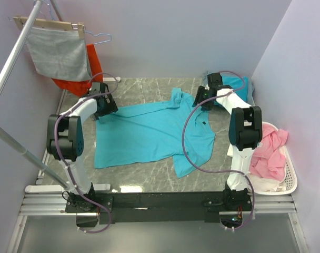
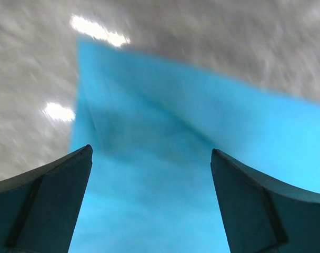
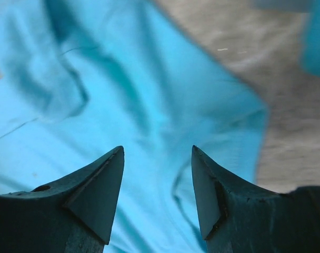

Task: Fold and stack the t-shirts
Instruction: Fold the tshirt

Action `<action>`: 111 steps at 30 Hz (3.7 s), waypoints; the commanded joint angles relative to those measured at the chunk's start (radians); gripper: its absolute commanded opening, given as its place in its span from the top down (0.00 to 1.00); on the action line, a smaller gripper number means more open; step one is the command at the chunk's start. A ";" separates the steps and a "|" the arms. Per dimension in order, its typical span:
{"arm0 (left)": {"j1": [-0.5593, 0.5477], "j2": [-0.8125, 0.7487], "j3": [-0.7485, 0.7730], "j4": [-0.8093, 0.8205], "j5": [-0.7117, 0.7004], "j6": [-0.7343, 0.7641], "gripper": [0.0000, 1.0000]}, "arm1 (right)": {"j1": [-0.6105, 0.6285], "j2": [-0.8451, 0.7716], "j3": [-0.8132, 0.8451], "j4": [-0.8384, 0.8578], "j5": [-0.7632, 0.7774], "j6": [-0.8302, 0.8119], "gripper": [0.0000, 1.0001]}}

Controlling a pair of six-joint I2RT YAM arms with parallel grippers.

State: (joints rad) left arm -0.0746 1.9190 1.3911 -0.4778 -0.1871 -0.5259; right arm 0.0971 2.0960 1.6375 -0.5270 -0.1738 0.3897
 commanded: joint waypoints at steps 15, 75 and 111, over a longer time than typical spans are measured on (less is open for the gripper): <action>0.010 -0.106 -0.204 0.205 0.040 -0.117 0.25 | 0.078 -0.030 0.059 0.036 -0.087 -0.028 0.41; 0.058 -0.100 -0.182 0.177 -0.018 -0.109 0.42 | 0.078 0.022 0.021 0.035 -0.107 -0.055 0.42; 0.059 -0.052 -0.184 0.194 -0.023 -0.103 0.62 | 0.078 0.044 0.027 0.022 -0.098 -0.066 0.42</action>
State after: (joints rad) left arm -0.0200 1.8771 1.1904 -0.2962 -0.1905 -0.6395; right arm 0.1780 2.1342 1.6470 -0.5022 -0.2752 0.3420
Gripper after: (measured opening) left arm 0.397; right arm 0.578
